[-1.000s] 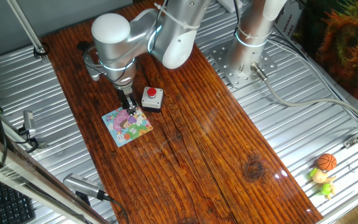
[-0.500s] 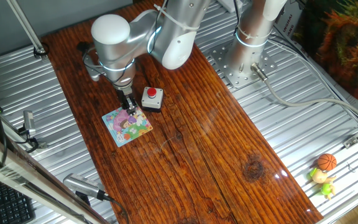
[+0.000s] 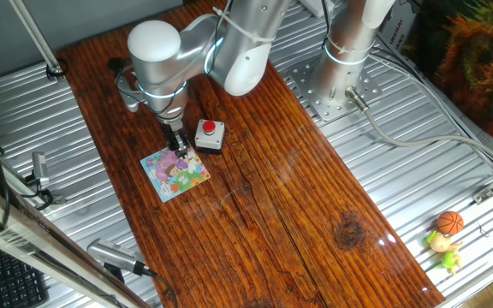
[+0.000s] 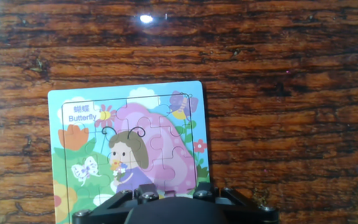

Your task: Assemble one piece of a puzzle

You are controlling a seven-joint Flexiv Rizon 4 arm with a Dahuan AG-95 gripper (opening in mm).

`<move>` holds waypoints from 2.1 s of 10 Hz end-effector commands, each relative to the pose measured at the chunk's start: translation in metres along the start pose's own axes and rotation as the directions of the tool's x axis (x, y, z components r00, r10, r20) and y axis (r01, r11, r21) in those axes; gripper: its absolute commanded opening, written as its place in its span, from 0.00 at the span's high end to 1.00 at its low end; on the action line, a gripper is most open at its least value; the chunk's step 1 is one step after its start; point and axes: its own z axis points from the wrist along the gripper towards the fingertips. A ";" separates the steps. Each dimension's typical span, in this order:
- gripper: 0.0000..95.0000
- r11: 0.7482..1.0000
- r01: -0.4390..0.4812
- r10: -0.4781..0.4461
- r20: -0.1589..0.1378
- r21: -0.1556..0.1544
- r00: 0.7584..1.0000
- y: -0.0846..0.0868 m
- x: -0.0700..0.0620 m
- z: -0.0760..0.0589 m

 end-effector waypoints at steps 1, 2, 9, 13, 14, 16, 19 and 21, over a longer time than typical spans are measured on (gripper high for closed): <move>0.60 1.000 0.003 -0.003 0.005 0.000 1.000 0.000 0.002 0.002; 0.60 1.000 0.006 -0.006 0.007 0.001 1.000 -0.001 0.003 0.003; 0.60 1.000 0.015 -0.015 0.010 0.005 1.000 -0.001 0.004 0.004; 0.60 1.000 0.021 -0.021 0.009 0.007 1.000 -0.002 0.004 0.003; 0.60 1.000 0.021 -0.021 0.008 0.007 1.000 -0.002 0.004 0.003; 0.60 1.000 0.020 -0.020 0.008 0.007 1.000 -0.002 0.004 0.003; 0.60 1.000 0.020 -0.020 0.009 0.007 1.000 -0.002 0.004 0.004; 0.60 1.000 0.019 -0.019 0.009 0.007 1.000 -0.002 0.004 0.004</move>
